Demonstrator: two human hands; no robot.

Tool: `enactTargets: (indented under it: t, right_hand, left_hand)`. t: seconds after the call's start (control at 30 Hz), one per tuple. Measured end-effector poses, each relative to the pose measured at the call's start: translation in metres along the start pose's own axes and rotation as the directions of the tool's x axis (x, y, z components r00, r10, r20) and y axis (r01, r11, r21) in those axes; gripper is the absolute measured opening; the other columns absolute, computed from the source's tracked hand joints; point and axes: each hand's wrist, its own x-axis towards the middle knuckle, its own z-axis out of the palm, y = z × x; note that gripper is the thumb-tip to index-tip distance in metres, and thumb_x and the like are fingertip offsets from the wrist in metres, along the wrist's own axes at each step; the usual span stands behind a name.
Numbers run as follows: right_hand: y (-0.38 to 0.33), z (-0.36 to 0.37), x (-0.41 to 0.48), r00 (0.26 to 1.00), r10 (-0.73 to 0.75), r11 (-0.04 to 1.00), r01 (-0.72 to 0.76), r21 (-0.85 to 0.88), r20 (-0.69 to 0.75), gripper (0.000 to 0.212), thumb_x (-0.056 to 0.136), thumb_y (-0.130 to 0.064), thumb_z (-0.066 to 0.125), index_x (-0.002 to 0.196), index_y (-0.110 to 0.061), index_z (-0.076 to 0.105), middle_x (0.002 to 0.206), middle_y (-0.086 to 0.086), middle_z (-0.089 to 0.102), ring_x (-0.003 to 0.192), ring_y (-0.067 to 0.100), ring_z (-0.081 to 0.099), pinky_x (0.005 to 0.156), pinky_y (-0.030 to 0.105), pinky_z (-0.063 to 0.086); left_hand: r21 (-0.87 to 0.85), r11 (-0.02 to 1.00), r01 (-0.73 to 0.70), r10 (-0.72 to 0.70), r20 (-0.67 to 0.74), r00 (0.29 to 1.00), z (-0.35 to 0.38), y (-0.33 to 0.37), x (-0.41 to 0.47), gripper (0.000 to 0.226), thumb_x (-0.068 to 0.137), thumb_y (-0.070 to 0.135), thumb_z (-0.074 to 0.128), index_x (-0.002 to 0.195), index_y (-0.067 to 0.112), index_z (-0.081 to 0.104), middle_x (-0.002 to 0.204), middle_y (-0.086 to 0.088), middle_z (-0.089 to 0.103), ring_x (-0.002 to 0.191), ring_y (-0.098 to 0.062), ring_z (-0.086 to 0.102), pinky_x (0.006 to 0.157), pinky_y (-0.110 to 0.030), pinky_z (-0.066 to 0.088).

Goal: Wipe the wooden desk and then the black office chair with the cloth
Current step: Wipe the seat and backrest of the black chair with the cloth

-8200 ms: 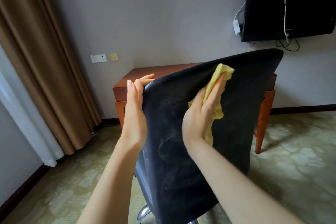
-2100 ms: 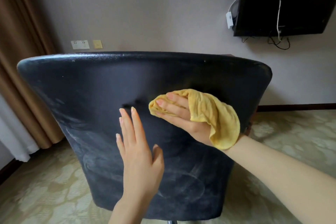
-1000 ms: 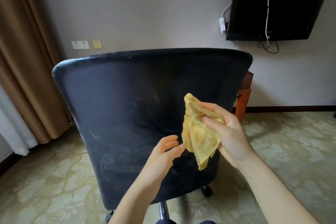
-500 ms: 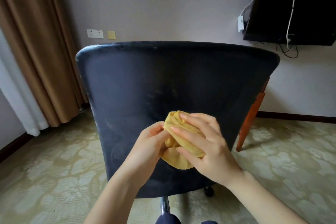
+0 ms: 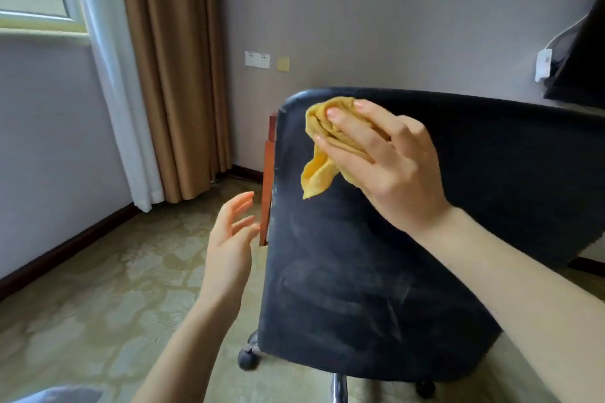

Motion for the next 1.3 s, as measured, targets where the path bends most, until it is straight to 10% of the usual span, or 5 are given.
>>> enactTargets:
  t: [0.27, 0.43, 0.63, 0.87, 1.3]
  right_hand:
    - [-0.053, 0.074, 0.029, 0.976, -0.077, 0.997, 0.08, -0.01, 0.204, 0.021, 0.091, -0.001, 0.056, 0.097, -0.01, 0.074, 0.112, 0.01, 0.069, 0.113, 0.025, 0.061, 0.097, 0.037, 0.048]
    - [-0.086, 0.088, -0.021, 0.891, -0.151, 0.988, 0.156, 0.023, 0.429, 0.027, 0.091, -0.008, 0.049, 0.106, -0.011, 0.072, 0.113, 0.009, 0.068, 0.112, 0.024, 0.061, 0.1, 0.035, 0.045]
    - [-0.114, 0.091, -0.06, 0.756, -0.249, 0.968, 0.193, 0.158, 0.605, 0.032, 0.093, -0.011, 0.044, 0.115, -0.012, 0.068, 0.119, 0.008, 0.065, 0.117, 0.024, 0.057, 0.104, 0.036, 0.042]
    - [-0.089, 0.059, -0.079, 0.607, -0.409, 0.906, 0.183, 0.381, 0.682, 0.057, 0.068, -0.026, 0.083, 0.12, -0.011, 0.065, 0.126, 0.004, 0.063, 0.119, 0.02, 0.057, 0.102, 0.034, 0.045]
    - [-0.011, 0.031, 0.027, 0.958, -0.173, 0.982, 0.186, -0.037, 0.227, 0.03, 0.091, 0.0, 0.058, 0.118, -0.011, 0.067, 0.126, 0.008, 0.062, 0.118, 0.025, 0.058, 0.097, 0.037, 0.045]
  left_hand:
    - [0.164, 0.965, 0.206, -0.236, 0.187, 0.954, 0.012, -0.048, 0.036, 0.068, 0.087, -0.013, 0.038, 0.141, 0.029, 0.034, 0.129, 0.021, 0.047, 0.101, 0.016, 0.041, 0.081, -0.005, 0.038]
    - [0.173, 0.956, 0.239, -0.264, 0.139, 0.955, 0.016, -0.072, 0.052, 0.058, 0.083, -0.019, 0.034, 0.103, 0.035, 0.047, 0.089, 0.028, 0.049, 0.065, 0.029, 0.049, 0.055, 0.001, 0.04]
    - [0.081, 0.959, 0.272, -0.276, 0.038, 0.96, 0.002, -0.086, 0.05, 0.067, 0.079, -0.024, 0.03, 0.115, 0.031, 0.043, 0.099, 0.02, 0.05, 0.078, 0.02, 0.055, 0.057, 0.0, 0.042]
    - [0.091, 0.93, 0.357, -0.365, 0.093, 0.926, -0.011, -0.091, 0.035, 0.081, 0.082, -0.021, 0.029, 0.149, 0.024, 0.021, 0.155, 0.0, 0.025, 0.143, -0.017, 0.02, 0.112, -0.039, 0.031]
    - [0.124, 0.95, 0.286, -0.309, 0.251, 0.917, 0.001, -0.079, 0.036, 0.081, 0.08, -0.016, 0.026, 0.149, 0.026, 0.023, 0.149, 0.004, 0.032, 0.066, 0.016, 0.051, 0.053, -0.002, 0.04]
